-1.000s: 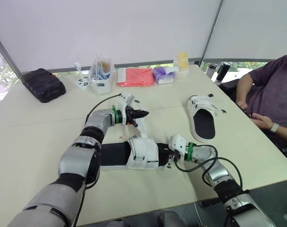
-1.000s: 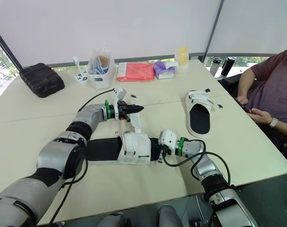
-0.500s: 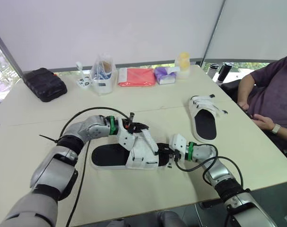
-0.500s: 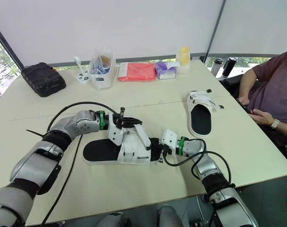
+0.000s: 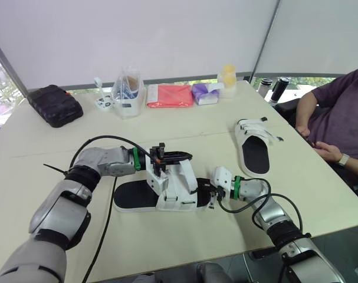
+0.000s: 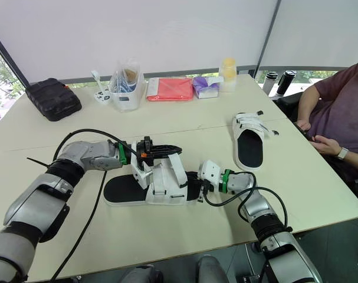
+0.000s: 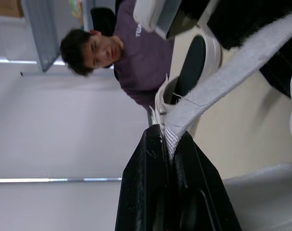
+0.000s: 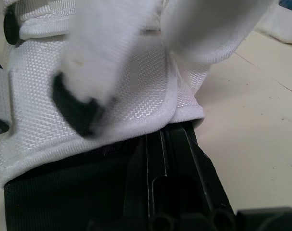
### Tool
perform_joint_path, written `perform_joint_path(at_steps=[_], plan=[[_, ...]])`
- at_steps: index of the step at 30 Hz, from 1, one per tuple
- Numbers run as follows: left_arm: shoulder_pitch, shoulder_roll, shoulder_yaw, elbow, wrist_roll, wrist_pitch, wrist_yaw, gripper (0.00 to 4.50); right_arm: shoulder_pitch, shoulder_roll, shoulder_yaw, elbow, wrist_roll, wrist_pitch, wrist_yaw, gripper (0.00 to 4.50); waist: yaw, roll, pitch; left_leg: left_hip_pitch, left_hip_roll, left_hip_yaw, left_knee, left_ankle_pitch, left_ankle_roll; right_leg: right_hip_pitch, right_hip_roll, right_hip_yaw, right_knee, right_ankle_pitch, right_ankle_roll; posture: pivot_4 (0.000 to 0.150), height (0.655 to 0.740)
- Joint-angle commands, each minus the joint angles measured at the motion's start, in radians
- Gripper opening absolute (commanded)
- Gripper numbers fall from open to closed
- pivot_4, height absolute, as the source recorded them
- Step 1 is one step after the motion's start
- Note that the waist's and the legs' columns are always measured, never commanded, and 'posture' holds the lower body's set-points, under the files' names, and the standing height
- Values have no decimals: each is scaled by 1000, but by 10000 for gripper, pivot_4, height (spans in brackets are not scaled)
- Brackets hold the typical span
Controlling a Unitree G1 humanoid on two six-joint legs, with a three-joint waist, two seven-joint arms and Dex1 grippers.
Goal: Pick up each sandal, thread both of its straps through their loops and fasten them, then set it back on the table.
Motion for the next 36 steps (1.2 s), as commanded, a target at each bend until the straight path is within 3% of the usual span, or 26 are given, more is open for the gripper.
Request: perform_joint_path(at_steps=[1,5,6,9,14,21,24,27,29,32,36], plan=[[-16,37,4,-24,-25,-56,35,629,64,-9,73,142,-111,57,1,0,-1,0,0,0,0,0,0,0,0,0,0,0,0,0,0,1500,7400],[-16,40,-25,-23,0,-66,30,629,62,-7,72,146,-112,54,-4,0,-1,0,0,0,0,0,0,0,0,0,0,0,0,0,0,1500,7400],[-15,41,-40,-30,21,-64,30,3159,61,-7,71,148,-113,52,-6,0,-1,0,0,0,0,0,0,0,0,0,0,0,0,0,0,1500,7400],[-12,43,-55,-28,40,-51,41,13448,60,-7,71,150,-113,50,-8,0,1,1,-1,0,0,0,0,0,0,1,0,0,0,0,0,1500,7400],[-19,55,-44,-6,23,-6,68,37986,60,-8,72,153,-113,46,-8,0,2,1,-1,1,0,0,0,0,0,2,0,0,0,0,0,1500,7400],[15,138,-6,21,-137,19,-3,37986,53,-8,71,166,-116,40,-4,0,-1,2,-1,1,0,0,0,0,0,1,0,-1,1,0,0,1500,7400],[75,179,8,25,-377,56,-165,37986,49,-7,71,175,-117,34,-2,0,-1,2,-2,1,0,0,1,0,0,1,0,-1,1,0,0,1500,7400],[258,212,68,-269,-965,523,-587,37986,40,-3,72,196,-119,27,-3,0,-6,5,-2,2,0,0,1,0,0,1,-1,-1,2,0,0,1500,7400],[332,235,115,-466,-1172,805,-732,37986,36,-1,71,206,-119,23,-3,0,-4,6,-1,1,1,0,1,0,0,0,0,-1,3,0,-1,1500,7400],[409,274,209,-775,-1565,1344,-805,37986,30,3,71,222,-118,16,-3,0,-4,5,-1,1,1,-1,2,0,0,1,0,-1,4,0,-1,1500,7400],[474,299,337,-1022,-1945,1775,-799,37986,22,8,71,236,-118,9,-1,0,-7,6,-2,2,1,-2,2,0,0,2,1,-1,4,-3,-4,1500,7400]])
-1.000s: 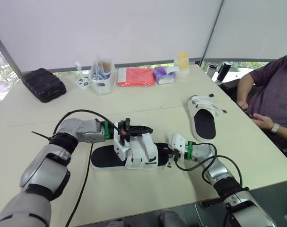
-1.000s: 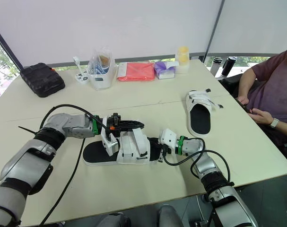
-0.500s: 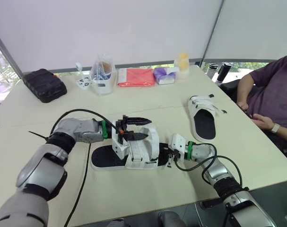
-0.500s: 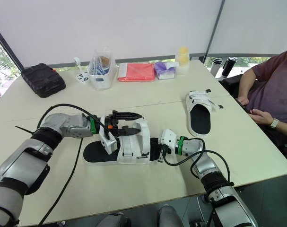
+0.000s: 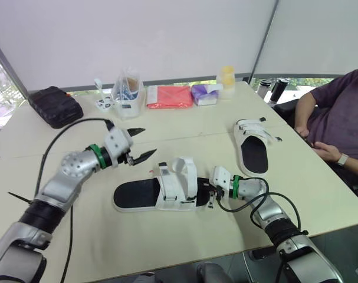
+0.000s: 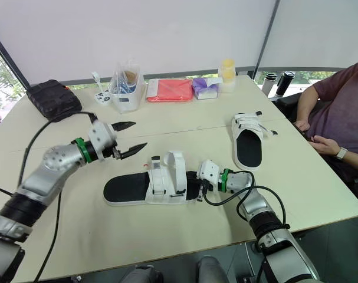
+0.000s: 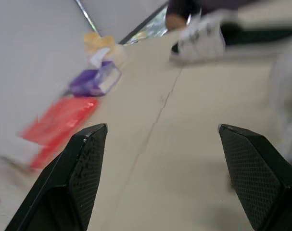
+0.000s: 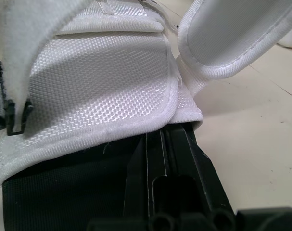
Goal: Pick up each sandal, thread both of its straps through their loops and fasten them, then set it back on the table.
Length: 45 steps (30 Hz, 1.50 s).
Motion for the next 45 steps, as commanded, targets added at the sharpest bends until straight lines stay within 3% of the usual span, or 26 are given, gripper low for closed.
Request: perform_joint_path(at_steps=[1,4,7,13,26,30,35,41,45], plan=[[48,24,106,-182,-302,310,-13,37986,55,-7,66,158,-111,65,0,0,-1,1,0,0,0,0,0,0,0,0,0,0,0,0,0,1500,7400],[112,50,123,-269,-325,415,-66,37986,51,-6,67,163,-112,64,1,0,-2,1,0,1,0,0,-1,0,0,1,1,0,0,0,-1,1500,7400],[154,52,87,-320,-250,465,-96,37986,47,-5,69,168,-114,62,2,0,1,1,0,1,1,0,0,0,0,1,2,0,0,-1,-1,1500,7400],[125,-76,27,-319,-153,500,-97,37986,46,-5,69,169,-114,61,-1,0,3,0,-1,1,1,0,0,0,-1,9,1,1,-2,-2,-4,1500,7400],[8,-255,-74,-167,38,534,-202,37986,45,4,65,175,-117,55,-22,0,1,1,-2,1,1,0,0,0,-1,8,1,1,-2,-2,-4,1500,7400],[-27,-302,-102,-102,97,537,-225,25559,48,7,64,171,-117,57,-31,0,0,1,-2,1,1,0,0,0,-1,8,1,1,-2,-2,-4,1500,7400],[-41,-349,-104,-43,158,523,-243,556,56,6,62,167,-116,56,-38,0,1,1,-2,1,1,0,0,0,-1,8,2,1,-2,-2,-4,1500,7400],[-69,-374,-12,-26,110,582,-254,556,60,4,65,164,-117,56,-40,0,1,1,-3,1,1,0,0,0,-1,8,1,1,-2,-2,-4,1500,7400],[-144,-382,83,43,5,727,-273,556,54,2,66,177,-120,53,-36,0,1,0,-2,1,1,-1,0,0,-1,8,2,0,-2,-2,-4,1500,7400]])
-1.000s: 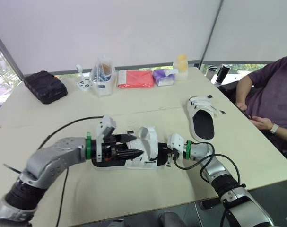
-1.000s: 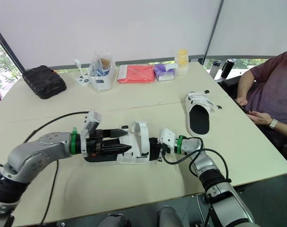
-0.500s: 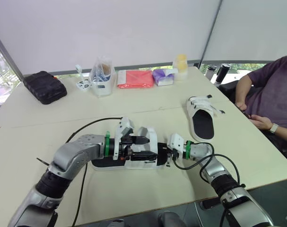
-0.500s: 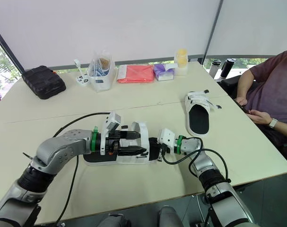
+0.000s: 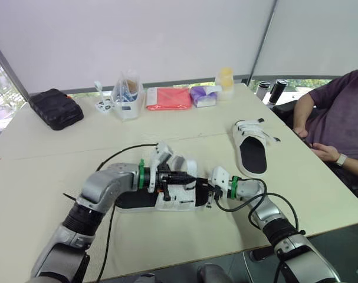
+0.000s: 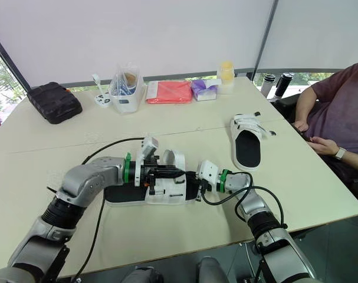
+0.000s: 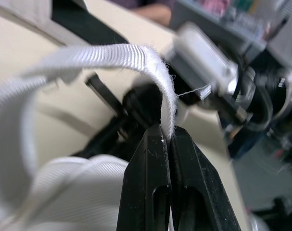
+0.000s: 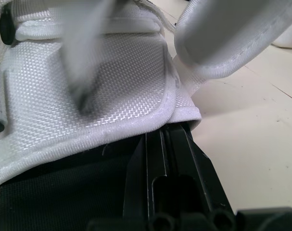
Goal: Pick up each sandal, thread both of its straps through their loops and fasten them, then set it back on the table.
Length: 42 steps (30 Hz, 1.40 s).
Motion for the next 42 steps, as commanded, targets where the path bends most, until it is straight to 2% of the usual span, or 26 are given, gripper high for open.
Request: perform_joint_path(at_steps=[1,5,11,27,32,42], plan=[[-57,-1,77,19,-86,93,-41,556,59,-12,64,145,-119,62,-12,0,-1,0,0,0,0,0,0,0,0,0,0,0,0,0,0,1500,7400],[-63,15,66,36,-124,190,-103,556,55,-6,68,147,-120,62,-14,0,-3,1,0,0,0,0,-1,0,0,0,0,0,0,0,0,1500,7400],[-64,29,30,104,-100,235,-174,556,60,0,71,142,-121,64,-19,0,-3,1,0,1,0,0,0,0,0,-2,0,0,0,0,0,1500,7400],[-12,15,-33,96,-26,204,-201,556,75,-9,69,129,-117,70,-22,0,-1,0,-1,0,0,0,0,0,0,-1,0,0,0,0,0,1500,7400],[3,7,-77,88,35,149,-199,556,74,-9,68,126,-116,73,-21,0,0,1,-2,0,0,0,-1,0,0,0,-1,0,-1,0,0,1500,7400],[-3,-43,2,53,-48,268,-177,556,80,-11,66,120,-114,76,-25,0,0,1,-3,0,0,0,-1,0,0,0,-1,0,-1,0,0,1500,7400]])
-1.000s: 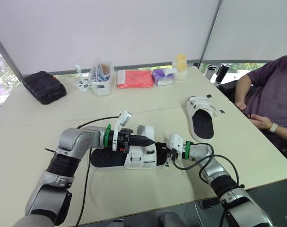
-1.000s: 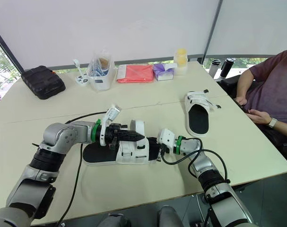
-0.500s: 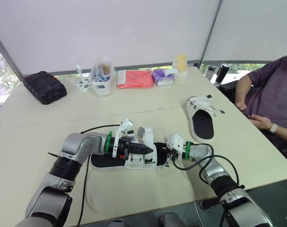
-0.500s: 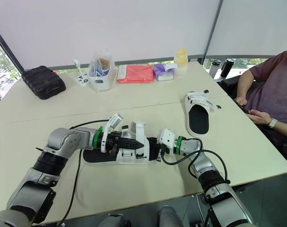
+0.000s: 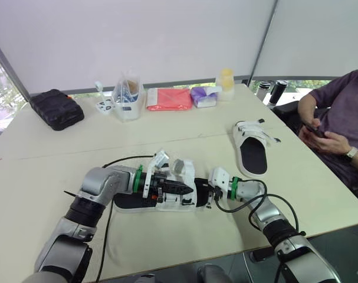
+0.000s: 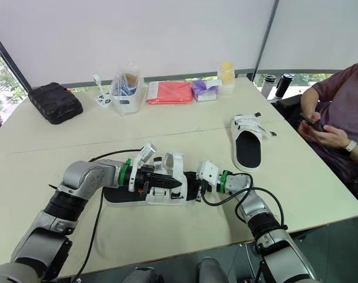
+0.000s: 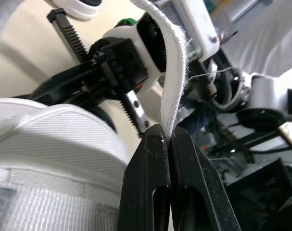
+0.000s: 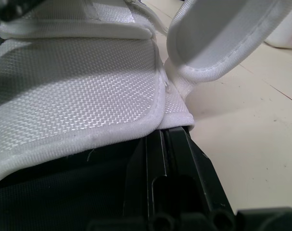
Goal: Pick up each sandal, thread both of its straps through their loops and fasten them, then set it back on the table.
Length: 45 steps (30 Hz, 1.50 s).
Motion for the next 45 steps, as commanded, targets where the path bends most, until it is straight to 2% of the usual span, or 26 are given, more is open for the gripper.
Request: perform_joint_path(at_steps=[1,10,16,25,31,38,45], plan=[[9,-14,9,-43,-44,38,-7,556,72,-12,64,120,-113,82,-8,0,0,0,0,0,0,0,0,0,0,0,0,0,0,0,0,1500,7400],[45,24,-5,-72,-26,41,-29,556,74,-11,65,119,-113,82,-6,0,-1,0,0,0,0,0,0,0,0,0,0,0,0,0,0,1500,7400],[89,47,-88,-109,73,-93,-29,556,74,-10,65,118,-113,82,-6,0,0,0,0,0,0,0,-1,0,-1,0,-1,0,-1,0,0,1500,7400],[131,40,-125,-131,182,-284,-6,556,78,-11,66,116,-113,81,-7,0,1,-1,-2,0,0,0,-1,-2,-3,0,-1,1,-1,0,0,1500,7400],[173,66,-117,-207,137,-265,-49,556,76,-10,66,121,-114,79,-9,0,1,-1,-2,0,1,0,-1,-2,-3,0,-1,1,-2,0,0,1500,7400],[201,24,-33,-208,94,-200,59,556,78,-8,68,123,-115,77,-9,0,1,-1,-2,-1,1,0,-1,-2,-3,0,-1,1,-2,0,0,1500,7400],[289,72,-37,-273,119,-237,86,556,75,-10,68,127,-115,75,-9,0,0,-1,-2,0,1,0,-2,-2,-3,0,-1,2,-2,-1,-1,1500,7400]])
